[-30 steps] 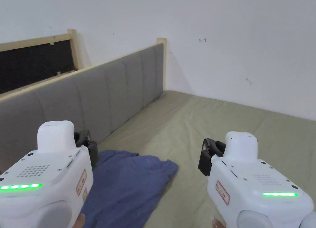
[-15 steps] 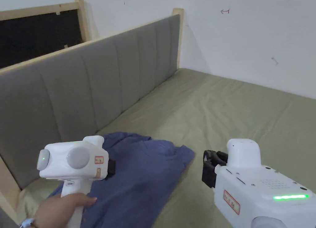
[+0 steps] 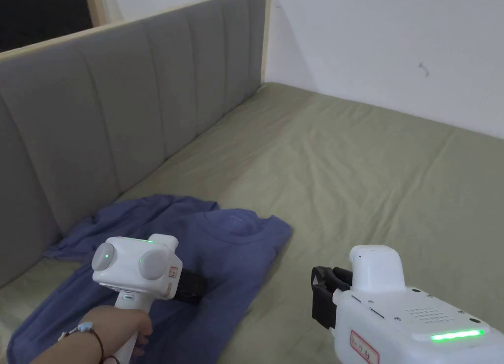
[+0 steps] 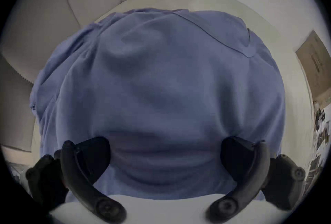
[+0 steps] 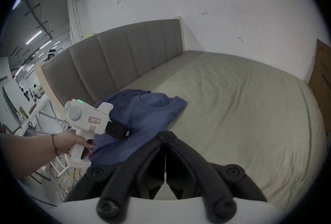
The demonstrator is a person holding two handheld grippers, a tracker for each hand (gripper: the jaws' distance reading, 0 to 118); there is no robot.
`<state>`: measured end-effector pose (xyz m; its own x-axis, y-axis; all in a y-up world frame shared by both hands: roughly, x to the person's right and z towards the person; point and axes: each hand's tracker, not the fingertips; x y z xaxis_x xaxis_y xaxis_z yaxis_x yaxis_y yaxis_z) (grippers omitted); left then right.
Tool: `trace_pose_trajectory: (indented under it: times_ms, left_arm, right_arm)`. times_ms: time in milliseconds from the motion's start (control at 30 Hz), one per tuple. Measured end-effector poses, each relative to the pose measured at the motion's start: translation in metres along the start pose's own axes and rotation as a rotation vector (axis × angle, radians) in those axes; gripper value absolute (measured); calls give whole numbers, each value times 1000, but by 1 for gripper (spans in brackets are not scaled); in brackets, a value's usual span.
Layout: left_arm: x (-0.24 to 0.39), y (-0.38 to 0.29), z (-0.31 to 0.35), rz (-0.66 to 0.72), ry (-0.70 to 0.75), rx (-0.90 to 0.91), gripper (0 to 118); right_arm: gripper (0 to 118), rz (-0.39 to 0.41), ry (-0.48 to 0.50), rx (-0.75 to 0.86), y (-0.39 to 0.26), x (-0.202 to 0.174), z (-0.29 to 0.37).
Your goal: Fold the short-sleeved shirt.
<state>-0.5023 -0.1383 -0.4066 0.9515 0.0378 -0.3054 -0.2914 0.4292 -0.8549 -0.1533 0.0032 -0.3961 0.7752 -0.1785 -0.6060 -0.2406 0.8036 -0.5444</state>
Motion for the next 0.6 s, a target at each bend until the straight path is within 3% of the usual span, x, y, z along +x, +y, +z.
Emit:
trace_pose_trajectory:
  times_ms: [100,133,167,200,233,300,367,433,600]
  left_arm:
    - [-3,2,12,-5,-10,-2,114]
    - [-5,-2,20,-7,-14,22,95]
    - [-7,-5,30,-16,-23,55,61]
    - [-9,-7,44,-37,-19,106,13]
    - [-7,-6,58,-56,5,138,0]
    - [-15,-8,86,-67,34,187,0]
    - [-12,-7,126,-66,-36,254,0]
    - [-4,-4,162,-112,48,323,0]
    - [47,11,266,-222,-54,546,0]
  right_arm:
    - [1,-45,3,-16,-3,6,1]
    - [1,-54,0,-19,-3,7,2]
    - [1,-63,-1,-21,-3,9,4]
    - [1,-71,-2,-21,-2,11,8]
    - [1,-77,-4,-19,-1,13,11]
    - [1,-92,-5,-9,1,17,21]
    - [1,-104,-1,3,3,22,33]
    - [1,-101,-11,20,5,26,49]
    - [1,-101,-55,83,7,45,103]
